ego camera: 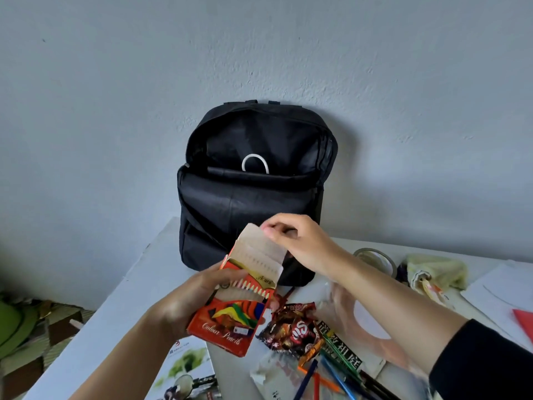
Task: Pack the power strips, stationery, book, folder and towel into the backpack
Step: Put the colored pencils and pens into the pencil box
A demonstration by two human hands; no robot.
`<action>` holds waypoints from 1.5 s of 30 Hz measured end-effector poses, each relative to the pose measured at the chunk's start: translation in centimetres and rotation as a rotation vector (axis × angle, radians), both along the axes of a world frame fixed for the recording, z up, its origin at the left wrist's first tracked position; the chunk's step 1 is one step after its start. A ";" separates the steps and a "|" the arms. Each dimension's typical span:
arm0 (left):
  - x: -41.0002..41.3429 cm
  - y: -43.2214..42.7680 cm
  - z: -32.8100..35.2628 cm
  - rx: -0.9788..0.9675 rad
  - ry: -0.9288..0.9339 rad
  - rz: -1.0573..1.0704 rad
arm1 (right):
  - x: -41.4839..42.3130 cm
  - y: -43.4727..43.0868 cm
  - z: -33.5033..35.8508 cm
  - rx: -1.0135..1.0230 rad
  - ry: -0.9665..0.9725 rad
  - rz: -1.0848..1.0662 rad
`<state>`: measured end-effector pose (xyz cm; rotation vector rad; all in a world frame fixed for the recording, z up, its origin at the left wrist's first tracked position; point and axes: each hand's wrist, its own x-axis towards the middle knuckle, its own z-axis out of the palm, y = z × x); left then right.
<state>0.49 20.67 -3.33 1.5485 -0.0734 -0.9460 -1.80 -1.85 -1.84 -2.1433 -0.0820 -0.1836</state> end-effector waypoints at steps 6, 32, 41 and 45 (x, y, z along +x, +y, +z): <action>0.1 1.2 -2.0 -0.040 -0.142 0.247 | -1.1 -2.2 -5.7 -0.384 0.169 0.075; -2.2 -1.6 -2.3 -0.169 -0.406 0.062 | -4.2 -1.8 -0.6 0.564 0.082 -0.048; -3.8 -3.1 -0.7 -0.288 -0.544 0.029 | -4.9 -1.7 -1.1 0.129 -0.233 -0.142; -4.0 -3.1 -0.7 -0.273 -0.565 0.079 | -4.7 -2.1 -1.1 0.153 -0.241 -0.119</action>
